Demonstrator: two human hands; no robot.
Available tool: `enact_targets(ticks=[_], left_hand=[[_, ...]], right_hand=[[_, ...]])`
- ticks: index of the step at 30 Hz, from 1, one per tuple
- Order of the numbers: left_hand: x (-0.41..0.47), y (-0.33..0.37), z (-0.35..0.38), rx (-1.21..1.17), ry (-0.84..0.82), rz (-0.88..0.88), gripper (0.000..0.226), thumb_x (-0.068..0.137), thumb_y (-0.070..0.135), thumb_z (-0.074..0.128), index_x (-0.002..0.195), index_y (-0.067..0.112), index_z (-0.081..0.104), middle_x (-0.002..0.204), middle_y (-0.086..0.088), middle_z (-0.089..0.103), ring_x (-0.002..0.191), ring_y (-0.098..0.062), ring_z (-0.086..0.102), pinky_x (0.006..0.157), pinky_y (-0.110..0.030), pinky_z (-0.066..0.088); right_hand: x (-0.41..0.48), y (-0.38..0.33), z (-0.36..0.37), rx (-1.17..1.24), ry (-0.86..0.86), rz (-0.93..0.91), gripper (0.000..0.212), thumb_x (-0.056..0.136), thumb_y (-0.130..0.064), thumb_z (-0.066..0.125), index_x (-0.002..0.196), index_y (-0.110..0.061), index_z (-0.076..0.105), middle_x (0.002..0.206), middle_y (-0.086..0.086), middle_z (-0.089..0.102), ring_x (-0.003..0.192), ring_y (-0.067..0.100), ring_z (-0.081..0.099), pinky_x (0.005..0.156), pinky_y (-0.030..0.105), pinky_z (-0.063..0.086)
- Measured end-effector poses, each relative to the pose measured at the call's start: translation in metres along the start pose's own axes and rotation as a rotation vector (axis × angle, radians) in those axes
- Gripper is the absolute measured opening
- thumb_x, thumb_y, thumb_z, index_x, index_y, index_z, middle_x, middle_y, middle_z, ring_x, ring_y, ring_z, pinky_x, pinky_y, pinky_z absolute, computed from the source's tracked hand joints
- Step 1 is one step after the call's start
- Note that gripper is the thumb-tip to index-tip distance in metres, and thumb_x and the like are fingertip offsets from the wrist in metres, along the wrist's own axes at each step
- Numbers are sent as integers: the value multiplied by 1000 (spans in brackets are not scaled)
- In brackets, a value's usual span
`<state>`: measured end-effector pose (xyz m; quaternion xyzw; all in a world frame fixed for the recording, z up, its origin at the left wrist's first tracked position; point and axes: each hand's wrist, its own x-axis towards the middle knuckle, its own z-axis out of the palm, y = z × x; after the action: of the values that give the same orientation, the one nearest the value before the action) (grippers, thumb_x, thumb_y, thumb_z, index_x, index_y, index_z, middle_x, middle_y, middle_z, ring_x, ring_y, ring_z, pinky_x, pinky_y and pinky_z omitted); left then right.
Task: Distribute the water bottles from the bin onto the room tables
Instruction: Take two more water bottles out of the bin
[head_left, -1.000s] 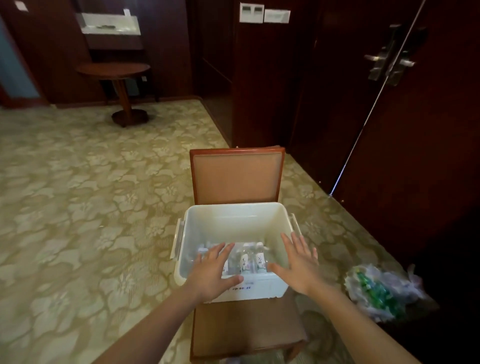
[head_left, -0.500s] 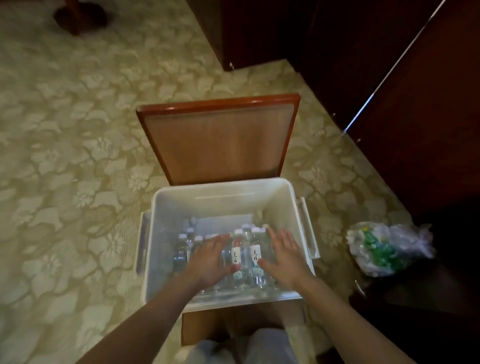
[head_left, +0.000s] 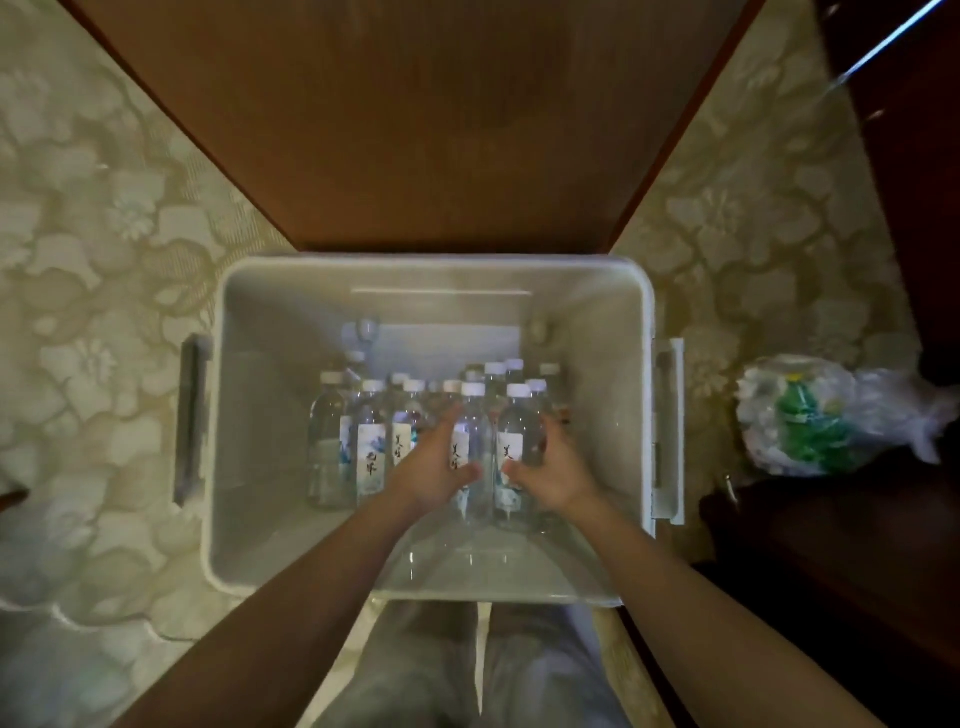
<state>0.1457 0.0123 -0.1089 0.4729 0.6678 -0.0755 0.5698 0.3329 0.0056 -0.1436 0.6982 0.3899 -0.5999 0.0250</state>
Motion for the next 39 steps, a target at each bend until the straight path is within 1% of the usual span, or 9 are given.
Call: enact_targets(ticks=[9, 12, 16, 22, 25, 30, 34, 36, 39], left_hand=[[24, -1, 11, 29, 74, -78, 94, 85, 54, 65, 155, 26, 9, 160, -11, 20, 129, -29, 49, 99, -42, 44], [27, 2, 16, 41, 108, -133, 95, 84, 51, 68, 154, 15, 13, 156, -13, 28, 127, -32, 50, 98, -42, 46], [26, 0, 20, -67, 129, -139, 80, 86, 40, 70, 143, 3, 28, 141, -17, 44, 122, -33, 53, 100, -43, 46], [17, -6, 20, -303, 138, -105, 52, 86, 25, 72, 125, 9, 42, 118, -14, 59, 105, -28, 61, 92, -42, 50], [9, -9, 18, -416, 141, -100, 51, 84, 22, 74, 122, 16, 42, 110, -11, 61, 103, -29, 63, 91, -48, 52], [-18, -7, 7, -597, 180, -99, 55, 86, 16, 72, 132, 9, 43, 111, -5, 59, 103, -25, 60, 69, -25, 50], [-52, -8, -6, -681, 198, -98, 51, 86, 19, 72, 130, 10, 46, 107, -4, 60, 87, -16, 62, 63, -23, 50], [-73, -8, -11, -727, 233, -83, 47, 86, 20, 73, 125, 13, 48, 102, -1, 59, 91, -18, 62, 72, -31, 54], [-103, -11, -15, -837, 289, -59, 49, 85, 17, 73, 126, 18, 46, 104, 0, 60, 94, -20, 62, 85, -41, 54]], right_hand=[[7, -17, 3, -4, 57, 11, 120, 43, -54, 79, 145, -40, 19, 135, 1, 56, 114, 21, 62, 92, 42, 56], [1, -25, 0, -21, 57, 32, 108, 60, -30, 86, 148, -33, 22, 129, 0, 60, 106, 20, 65, 80, 30, 54], [1, -23, -2, 32, 58, 25, 103, 65, -17, 87, 148, -25, 27, 130, 0, 56, 112, 20, 61, 83, 29, 52], [-4, -17, -10, 237, -16, 88, 86, 66, -7, 82, 138, -18, 37, 105, 6, 68, 95, 24, 70, 86, 45, 59], [-11, -20, -19, 294, -74, 93, 69, 77, -1, 74, 134, -16, 40, 97, 4, 64, 86, 20, 68, 77, 38, 60], [-31, -36, -33, 425, -181, 87, 58, 85, 2, 65, 133, -21, 42, 94, 4, 62, 72, 14, 63, 54, 25, 50], [-54, -52, -41, 477, -338, 68, 56, 84, 1, 64, 135, -14, 46, 114, 11, 69, 95, 25, 71, 80, 41, 59], [-65, -60, -41, 495, -415, 40, 67, 74, -2, 69, 136, -14, 45, 122, 16, 68, 107, 35, 70, 99, 56, 51], [-85, -78, -38, 445, -507, -22, 76, 65, -9, 76, 135, -15, 47, 122, 17, 69, 112, 42, 66, 107, 65, 39]])
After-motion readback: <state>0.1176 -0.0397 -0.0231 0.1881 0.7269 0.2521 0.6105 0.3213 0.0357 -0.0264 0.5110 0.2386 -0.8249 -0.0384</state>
